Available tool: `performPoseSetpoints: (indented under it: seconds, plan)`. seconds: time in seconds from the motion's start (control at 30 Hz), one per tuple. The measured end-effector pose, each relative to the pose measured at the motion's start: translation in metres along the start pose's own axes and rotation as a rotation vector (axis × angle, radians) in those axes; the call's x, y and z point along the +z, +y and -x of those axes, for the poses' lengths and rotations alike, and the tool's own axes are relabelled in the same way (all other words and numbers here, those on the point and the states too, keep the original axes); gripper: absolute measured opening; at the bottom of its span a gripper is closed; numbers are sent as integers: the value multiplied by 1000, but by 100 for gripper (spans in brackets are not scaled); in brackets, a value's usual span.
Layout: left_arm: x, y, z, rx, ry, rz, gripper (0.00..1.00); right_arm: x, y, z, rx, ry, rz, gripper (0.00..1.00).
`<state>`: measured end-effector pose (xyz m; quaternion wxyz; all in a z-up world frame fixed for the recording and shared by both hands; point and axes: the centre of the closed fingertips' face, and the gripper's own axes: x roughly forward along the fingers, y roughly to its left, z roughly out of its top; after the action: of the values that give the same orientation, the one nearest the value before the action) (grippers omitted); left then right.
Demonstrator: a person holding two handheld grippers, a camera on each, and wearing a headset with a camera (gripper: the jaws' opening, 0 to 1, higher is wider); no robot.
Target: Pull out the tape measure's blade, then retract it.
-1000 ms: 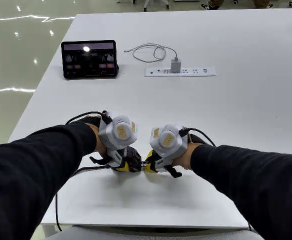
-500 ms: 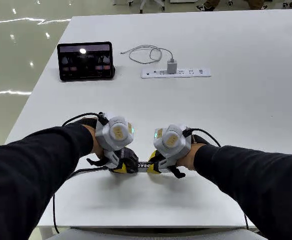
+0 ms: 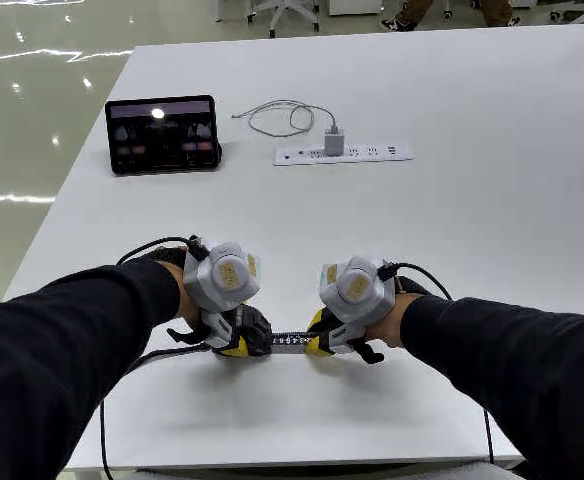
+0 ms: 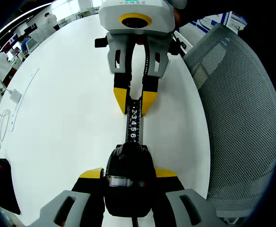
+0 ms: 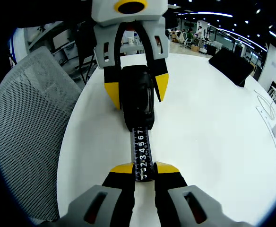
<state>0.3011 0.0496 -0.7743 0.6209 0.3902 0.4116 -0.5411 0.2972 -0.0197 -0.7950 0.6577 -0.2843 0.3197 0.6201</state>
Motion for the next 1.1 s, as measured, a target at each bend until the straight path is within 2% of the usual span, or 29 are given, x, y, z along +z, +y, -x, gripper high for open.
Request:
performPoseSetpoints:
  seconds: [1.1]
  plan:
    - [0,1,0,7,-8,4,34,-14,-1,11,-6,6,-10,11]
